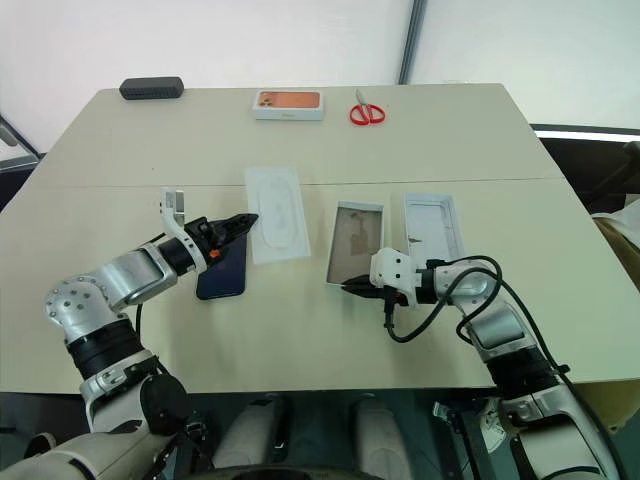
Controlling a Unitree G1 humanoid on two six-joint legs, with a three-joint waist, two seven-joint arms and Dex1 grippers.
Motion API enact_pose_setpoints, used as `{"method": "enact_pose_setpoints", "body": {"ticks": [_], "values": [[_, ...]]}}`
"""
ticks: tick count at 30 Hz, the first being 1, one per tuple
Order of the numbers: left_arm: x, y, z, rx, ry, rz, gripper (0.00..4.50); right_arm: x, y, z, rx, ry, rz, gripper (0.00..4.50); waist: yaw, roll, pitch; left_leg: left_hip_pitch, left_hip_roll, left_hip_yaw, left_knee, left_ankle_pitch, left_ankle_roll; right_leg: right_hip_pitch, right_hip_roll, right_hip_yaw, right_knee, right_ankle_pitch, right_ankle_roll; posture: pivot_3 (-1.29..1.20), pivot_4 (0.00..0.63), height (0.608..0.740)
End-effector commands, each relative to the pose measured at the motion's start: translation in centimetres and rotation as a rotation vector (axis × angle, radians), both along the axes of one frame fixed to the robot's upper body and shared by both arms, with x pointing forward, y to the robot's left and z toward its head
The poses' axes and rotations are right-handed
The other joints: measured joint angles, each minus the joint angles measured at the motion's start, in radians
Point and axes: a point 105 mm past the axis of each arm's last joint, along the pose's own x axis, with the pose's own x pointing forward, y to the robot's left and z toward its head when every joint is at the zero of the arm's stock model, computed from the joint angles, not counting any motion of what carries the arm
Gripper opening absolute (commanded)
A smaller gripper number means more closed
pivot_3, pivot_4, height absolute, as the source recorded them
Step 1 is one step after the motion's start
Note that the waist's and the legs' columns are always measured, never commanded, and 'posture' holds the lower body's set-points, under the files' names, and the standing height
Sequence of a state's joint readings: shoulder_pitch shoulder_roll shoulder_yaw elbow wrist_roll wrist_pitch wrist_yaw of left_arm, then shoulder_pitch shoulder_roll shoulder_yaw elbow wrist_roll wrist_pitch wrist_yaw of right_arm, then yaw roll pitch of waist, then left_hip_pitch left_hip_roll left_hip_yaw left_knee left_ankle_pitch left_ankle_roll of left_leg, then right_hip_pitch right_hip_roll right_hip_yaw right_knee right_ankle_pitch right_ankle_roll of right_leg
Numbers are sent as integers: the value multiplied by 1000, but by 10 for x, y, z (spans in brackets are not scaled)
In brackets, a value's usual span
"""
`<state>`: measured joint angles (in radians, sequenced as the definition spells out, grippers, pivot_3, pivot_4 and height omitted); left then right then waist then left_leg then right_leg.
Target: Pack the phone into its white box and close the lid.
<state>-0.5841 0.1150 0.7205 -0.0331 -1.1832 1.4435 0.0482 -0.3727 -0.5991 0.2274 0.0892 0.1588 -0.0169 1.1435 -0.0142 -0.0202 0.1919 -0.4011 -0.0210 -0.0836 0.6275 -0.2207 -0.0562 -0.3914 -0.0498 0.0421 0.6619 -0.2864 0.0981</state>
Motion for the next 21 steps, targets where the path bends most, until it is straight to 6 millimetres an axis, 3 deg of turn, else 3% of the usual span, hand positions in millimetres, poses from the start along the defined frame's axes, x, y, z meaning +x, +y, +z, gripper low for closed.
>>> {"method": "enact_pose_setpoints", "body": {"ticks": [1, 4, 7, 10, 14, 17, 21], "values": [[2, -2, 10, -26, -28, -11, 0, 3, 19, 9, 6, -77, 68, 36, -2, 0, 0, 0, 0, 0, 0, 0, 0, 0, 0, 0, 0, 0, 0, 0, 150, 740], [2, -9, 9, -28, -23, -27, 0, 1, 33, 7, 11, -92, 115, 36, -2, 0, 0, 0, 0, 0, 0, 0, -1, 0, 0, 0, 0, 0, 0, 0, 150, 740], [1, -15, 7, -23, -16, -39, 0, 5, 35, 4, 10, -71, 104, 36, 2, 0, 0, -1, 0, 0, 0, 0, -1, -1, 0, 0, 0, 0, 0, 0, 150, 740], [-3, -20, 1, -16, -5, -51, 0, 8, 35, 7, 42, -40, 77, 970, 1, 0, 0, -1, 0, 0, 1, 1, -1, -1, -1, 0, 0, 0, 0, 0, 150, 740], [-9, -24, -6, 34, 1, -77, 0, 11, 28, 18, 74, -75, 29, 3030, 1, 0, 0, -2, 0, -1, 0, 0, -1, -2, -1, 0, 0, 0, 0, 0, 150, 740], [-12, -24, -7, 44, -11, -82, 0, 7, 13, 34, 123, -53, -23, 4459, 1, 0, 0, -3, 0, -1, 0, 0, -1, -2, -1, 0, 0, 0, 0, 0, 150, 740], [-14, -24, -10, 50, -8, -92, 0, 1, -6, 45, 161, -46, -104, 4459, 2, 0, 0, -3, 0, -1, 0, 0, -1, -3, -1, 0, 0, 0, 0, 0, 150, 740]]}}
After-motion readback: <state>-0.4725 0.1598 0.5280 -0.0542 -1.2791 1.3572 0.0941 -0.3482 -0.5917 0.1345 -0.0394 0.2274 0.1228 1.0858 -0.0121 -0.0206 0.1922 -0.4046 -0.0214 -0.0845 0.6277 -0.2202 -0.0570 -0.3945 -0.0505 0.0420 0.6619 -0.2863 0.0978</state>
